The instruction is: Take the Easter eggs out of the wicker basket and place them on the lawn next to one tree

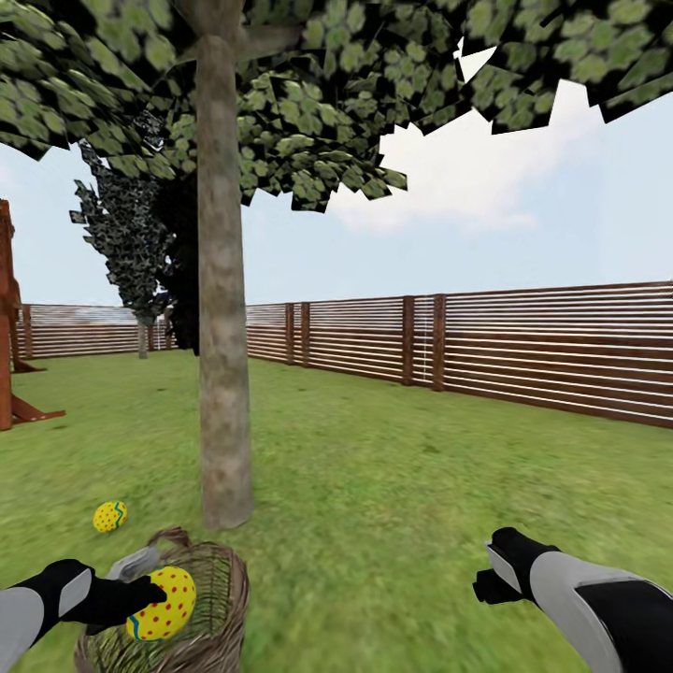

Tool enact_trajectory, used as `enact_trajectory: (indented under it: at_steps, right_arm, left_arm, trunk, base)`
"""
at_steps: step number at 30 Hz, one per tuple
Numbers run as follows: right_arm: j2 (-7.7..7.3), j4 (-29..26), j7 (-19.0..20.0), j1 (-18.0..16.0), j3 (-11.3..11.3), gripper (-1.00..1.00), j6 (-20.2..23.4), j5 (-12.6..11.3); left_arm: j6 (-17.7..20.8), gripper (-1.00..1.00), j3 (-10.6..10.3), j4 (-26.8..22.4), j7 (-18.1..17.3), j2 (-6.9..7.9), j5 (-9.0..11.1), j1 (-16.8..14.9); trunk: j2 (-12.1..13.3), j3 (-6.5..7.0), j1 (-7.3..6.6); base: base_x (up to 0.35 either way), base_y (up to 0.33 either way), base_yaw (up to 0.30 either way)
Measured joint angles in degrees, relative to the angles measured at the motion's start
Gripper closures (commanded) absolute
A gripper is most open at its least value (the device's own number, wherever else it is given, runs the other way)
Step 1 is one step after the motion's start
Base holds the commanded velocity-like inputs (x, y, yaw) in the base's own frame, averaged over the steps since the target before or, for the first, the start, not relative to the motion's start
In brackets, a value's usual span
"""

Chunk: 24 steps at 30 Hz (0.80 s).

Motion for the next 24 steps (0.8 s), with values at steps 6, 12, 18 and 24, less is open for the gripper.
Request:
enact_trajectory:
  at_steps: [6, 12, 18, 24]
  right_arm:
    - [-0.12, 0.0, 0.0, 0.0, 0.01, -1.0, 0.0, -0.01]
    - [-0.07, 0.02, -0.02, -0.02, 0.02, -1.0, 0.0, -0.01]
    - [0.04, 0.01, 0.0, -0.01, 0.0, -1.0, 0.0, 0.0]
    - [0.13, 0.04, -0.01, 0.0, 0.01, -1.0, 0.0, 0.04]
  left_arm:
    - [0.0, 1.0, 0.0, 0.0, 0.0, -0.05, 0.08, 0.0]
    - [-0.01, 1.0, 0.02, -0.01, 0.05, -1.17, -0.07, 0.01]
    - [-0.04, 1.0, -0.03, -0.03, 0.08, -1.17, -0.05, 0.0]
    - [0.0, 1.0, 0.03, 0.0, 0.07, -1.16, -0.01, 0.0]
  trunk:
    - [0.08, 1.33, -0.15]
    - [1.32, 2.54, -0.85]
    - [3.73, 3.62, -2.19]
    - [6.14, 4.69, -3.51]
  base:
    - [-0.016, -0.011, 0.0]
    - [-0.23, -0.196, 0.0]
    - [-0.16, -0.153, 0.0]
    - [-0.033, -0.026, 0.0]
